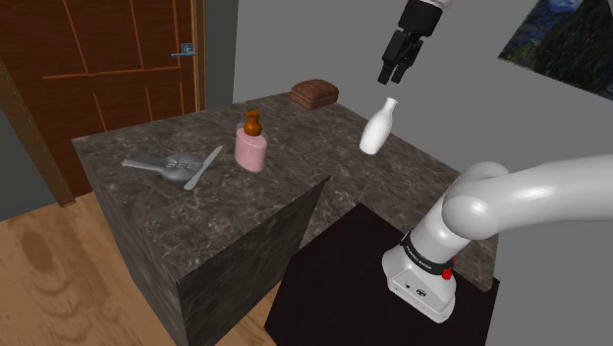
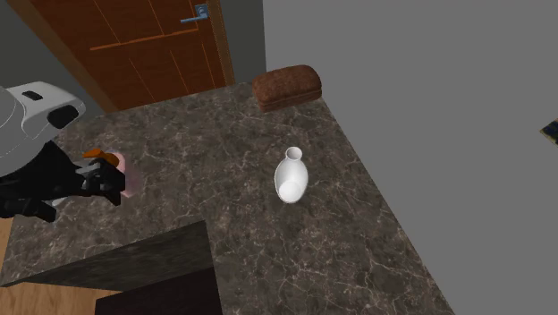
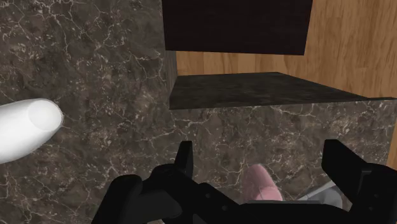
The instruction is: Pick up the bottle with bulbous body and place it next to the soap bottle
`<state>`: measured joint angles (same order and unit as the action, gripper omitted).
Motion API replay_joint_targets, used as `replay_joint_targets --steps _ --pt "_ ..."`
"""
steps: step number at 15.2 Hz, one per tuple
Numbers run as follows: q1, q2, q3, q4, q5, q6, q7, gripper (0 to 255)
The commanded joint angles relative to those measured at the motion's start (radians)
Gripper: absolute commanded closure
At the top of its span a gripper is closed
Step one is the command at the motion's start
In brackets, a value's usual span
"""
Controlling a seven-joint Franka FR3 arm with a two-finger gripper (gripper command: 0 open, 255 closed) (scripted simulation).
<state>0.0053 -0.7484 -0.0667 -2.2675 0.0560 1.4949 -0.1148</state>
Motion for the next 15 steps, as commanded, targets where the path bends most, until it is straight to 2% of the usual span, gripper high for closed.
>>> replay_joint_targets --steps 1,8,15 --pt "0.000 0.000 0.000 0.000 0.000 0.000 0.000 0" --pt "-0.049 0.076 -0.122 -0.031 -0.101 0.111 -0.134 0" --pt "-0.089 0.203 -0.247 -0.009 -0.173 0.231 -0.265 0"
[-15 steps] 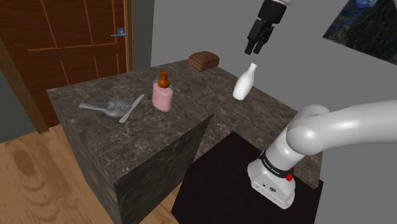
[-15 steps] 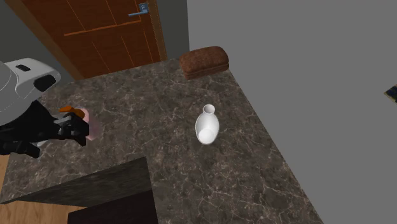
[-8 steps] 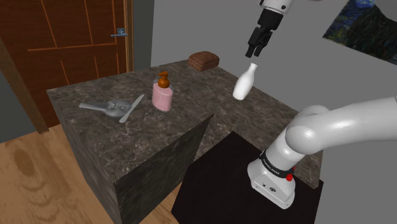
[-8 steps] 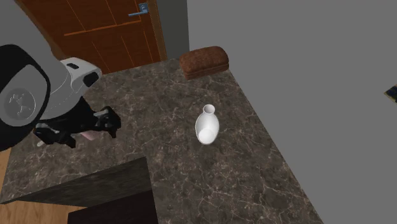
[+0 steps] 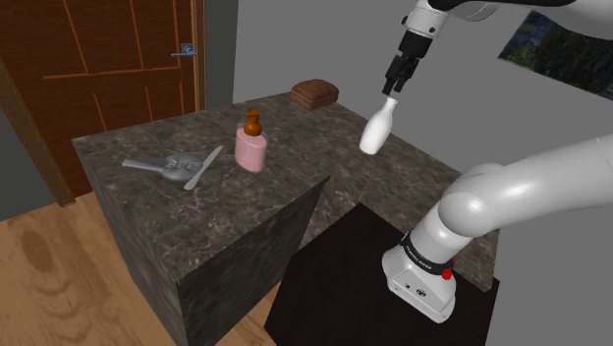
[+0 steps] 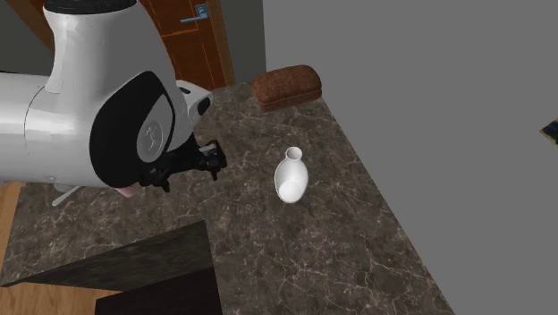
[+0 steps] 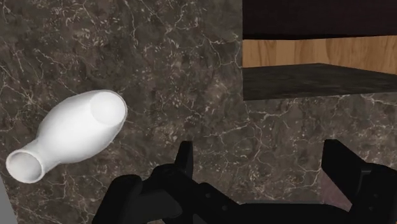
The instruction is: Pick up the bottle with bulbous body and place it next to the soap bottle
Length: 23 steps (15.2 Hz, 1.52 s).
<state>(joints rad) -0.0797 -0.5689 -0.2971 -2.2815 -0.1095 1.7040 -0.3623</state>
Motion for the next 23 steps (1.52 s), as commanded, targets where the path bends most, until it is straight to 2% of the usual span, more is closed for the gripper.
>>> replay_joint_targets --steps 1,6,10,14,19,23 --pt "-0.008 0.045 -0.035 0.013 -0.015 0.039 -0.036 0" --pt "-0.025 0.169 -0.126 0.067 -0.032 0.122 -0.132 0" --pt "-0.035 0.284 -0.198 0.130 -0.019 0.184 -0.216 0" --pt "-0.047 0.415 -0.266 0.211 0.023 0.236 -0.310 0" --pt "-0.081 0.601 -0.332 0.340 0.120 0.281 -0.441 0" --pt "-0.085 0.615 -0.331 0.313 0.129 0.319 -0.448 0"
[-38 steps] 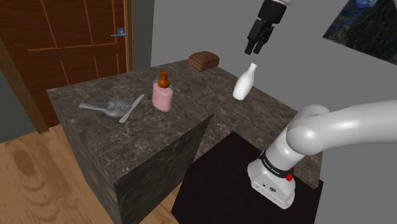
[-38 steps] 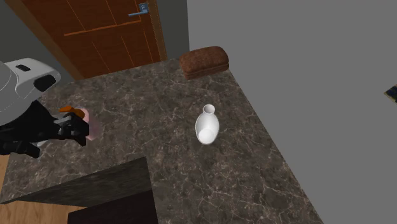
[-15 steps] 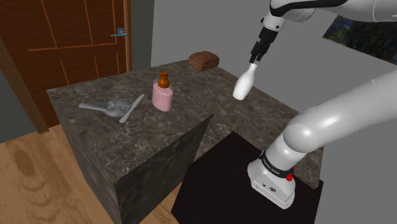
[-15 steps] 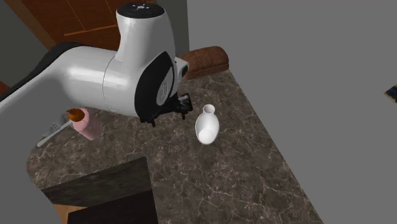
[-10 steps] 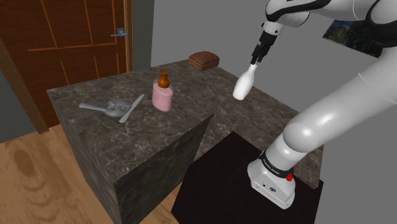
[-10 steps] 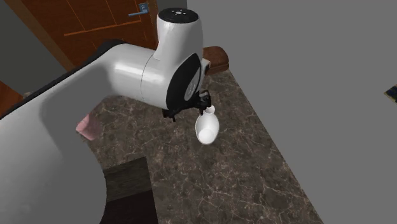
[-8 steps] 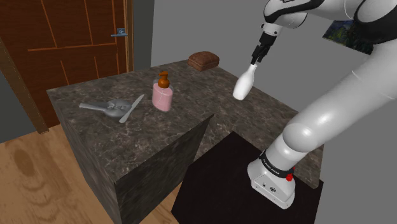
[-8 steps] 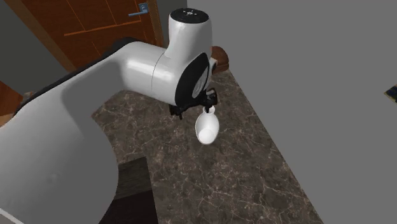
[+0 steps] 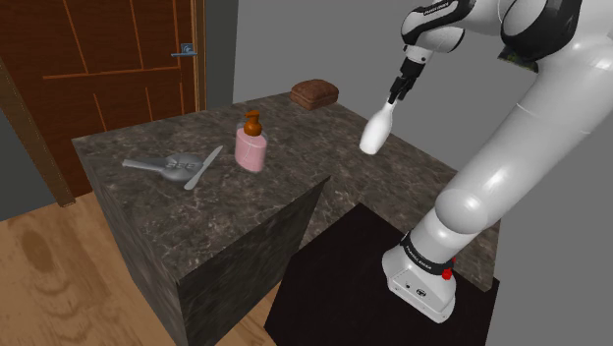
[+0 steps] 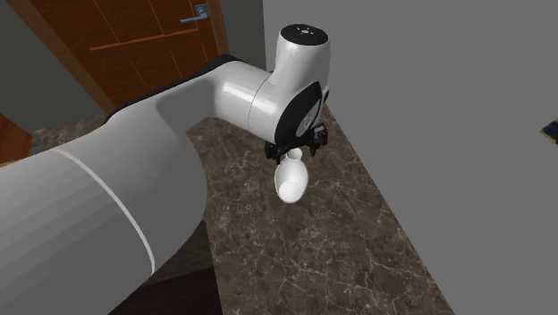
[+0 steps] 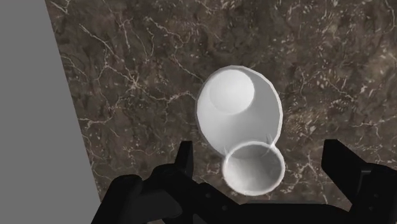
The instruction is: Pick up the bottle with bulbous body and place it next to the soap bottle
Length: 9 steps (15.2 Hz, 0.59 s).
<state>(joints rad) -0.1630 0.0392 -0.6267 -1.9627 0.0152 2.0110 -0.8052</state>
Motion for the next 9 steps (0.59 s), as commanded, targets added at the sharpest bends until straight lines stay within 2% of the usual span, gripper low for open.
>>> replay_joint_targets --steps 1,4,9 --pt "-0.003 0.012 -0.001 -0.015 0.008 0.025 -0.008 0" --pt "-0.005 0.032 -0.002 -0.045 0.022 0.071 -0.017 0" --pt "-0.005 0.032 -0.001 -0.045 0.022 0.071 -0.017 0"
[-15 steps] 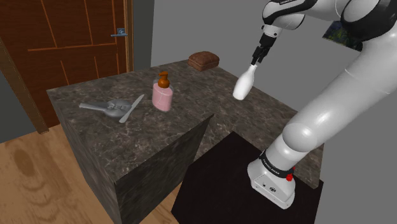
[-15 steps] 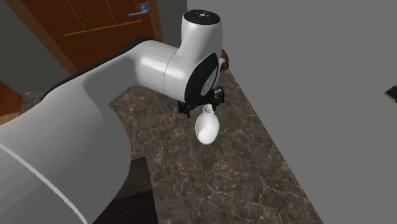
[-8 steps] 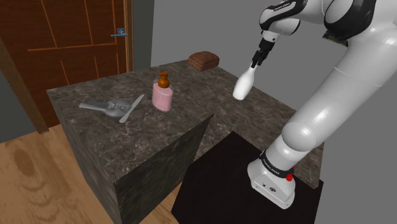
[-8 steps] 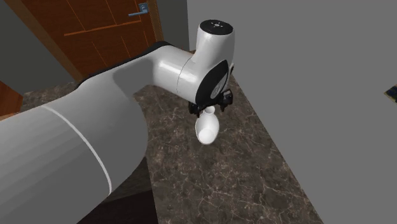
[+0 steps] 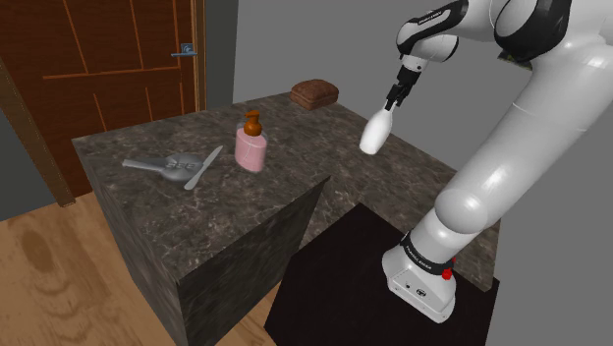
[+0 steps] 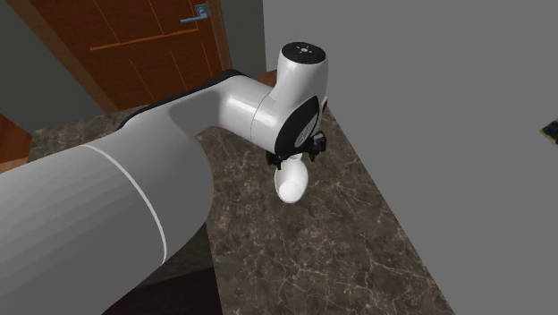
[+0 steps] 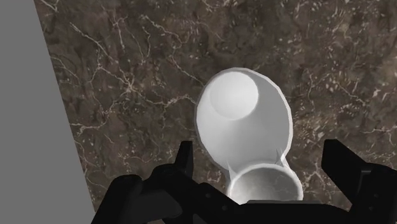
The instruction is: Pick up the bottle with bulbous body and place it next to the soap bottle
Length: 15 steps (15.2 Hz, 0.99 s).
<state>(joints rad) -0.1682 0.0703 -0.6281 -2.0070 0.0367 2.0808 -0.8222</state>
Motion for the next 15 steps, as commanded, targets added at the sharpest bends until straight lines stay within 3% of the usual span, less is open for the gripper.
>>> replay_joint_targets --steps 1,3,4,15 --pt "0.000 0.000 0.000 0.000 0.000 0.001 0.000 0" --pt "0.000 0.000 0.000 0.000 0.000 0.001 0.000 0" --pt "0.000 0.000 0.000 0.000 0.000 0.001 0.000 255" --pt "0.001 -0.010 0.000 0.017 -0.007 -0.025 0.005 255"
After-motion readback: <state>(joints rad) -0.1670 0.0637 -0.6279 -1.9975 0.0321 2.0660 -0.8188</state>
